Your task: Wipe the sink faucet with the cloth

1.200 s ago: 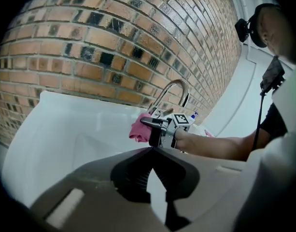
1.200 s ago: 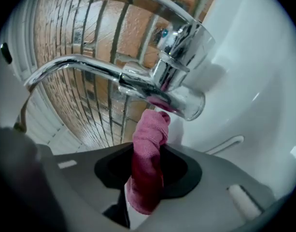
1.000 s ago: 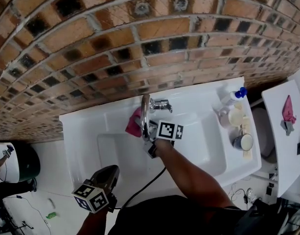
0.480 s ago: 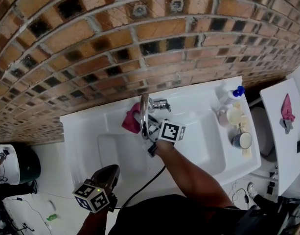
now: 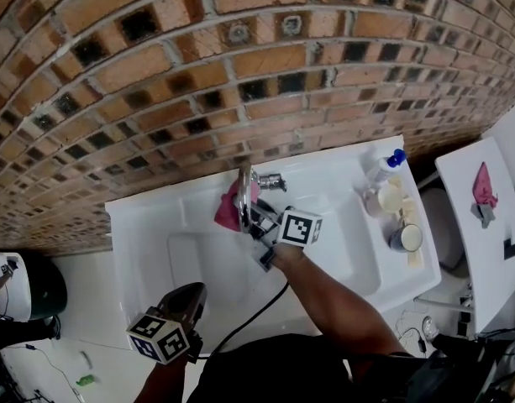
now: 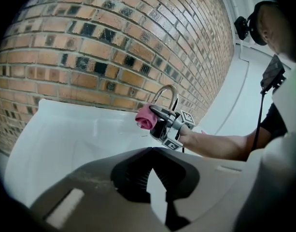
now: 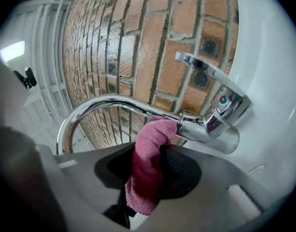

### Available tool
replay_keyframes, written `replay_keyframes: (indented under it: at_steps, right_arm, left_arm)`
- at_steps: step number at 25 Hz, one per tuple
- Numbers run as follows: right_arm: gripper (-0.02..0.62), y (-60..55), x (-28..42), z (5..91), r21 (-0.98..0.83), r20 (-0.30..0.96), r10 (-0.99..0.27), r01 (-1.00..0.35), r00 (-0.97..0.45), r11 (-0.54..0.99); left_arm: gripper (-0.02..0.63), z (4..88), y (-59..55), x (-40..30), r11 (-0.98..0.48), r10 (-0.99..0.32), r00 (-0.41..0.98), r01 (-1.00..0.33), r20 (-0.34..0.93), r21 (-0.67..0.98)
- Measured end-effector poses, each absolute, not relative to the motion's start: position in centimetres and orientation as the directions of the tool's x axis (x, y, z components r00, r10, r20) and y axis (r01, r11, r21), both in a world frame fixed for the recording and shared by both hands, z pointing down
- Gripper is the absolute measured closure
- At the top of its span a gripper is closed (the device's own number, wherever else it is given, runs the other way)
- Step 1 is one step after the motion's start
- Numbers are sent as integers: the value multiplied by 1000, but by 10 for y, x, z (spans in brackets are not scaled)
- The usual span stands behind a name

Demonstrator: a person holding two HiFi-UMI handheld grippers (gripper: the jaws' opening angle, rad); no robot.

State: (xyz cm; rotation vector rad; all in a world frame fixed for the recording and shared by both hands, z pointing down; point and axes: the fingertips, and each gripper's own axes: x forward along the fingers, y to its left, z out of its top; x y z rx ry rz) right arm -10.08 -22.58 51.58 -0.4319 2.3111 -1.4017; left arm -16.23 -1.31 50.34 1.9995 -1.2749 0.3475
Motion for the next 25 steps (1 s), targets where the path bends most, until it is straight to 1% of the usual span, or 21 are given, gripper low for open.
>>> replay_keyframes:
  at_steps: [3, 8, 11, 17, 21, 25]
  right_arm:
    - [460, -212, -88, 518, -881, -123, -465, -120, -877, 459]
    - [460, -184, -49, 529, -847, 37, -527, -306, -849, 434]
    - [460, -158, -28, 522, -810, 97, -560, -392, -823, 436]
    - [460, -103, 6, 494, -715, 147, -606, -507, -782, 481]
    - [460, -60, 20, 459, -661, 145, -585, -518, -798, 543]
    - [460, -16, 42, 429, -607, 137, -565, -519, -814, 602]
  left_arm:
    - [600, 496, -7, -161, -262, -679, 485, -861, 550, 436]
    - [600, 486, 5, -158, -342, -672, 549, -825, 497, 449]
    - [600, 484, 17, -156, -394, -654, 591, -799, 473, 454]
    - [600, 473, 39, -150, -459, -650, 625, -776, 431, 433]
    - [600, 460, 52, -141, -457, -694, 610, -784, 383, 421]
    - [600, 451, 62, -140, -408, -749, 558, -813, 357, 416]
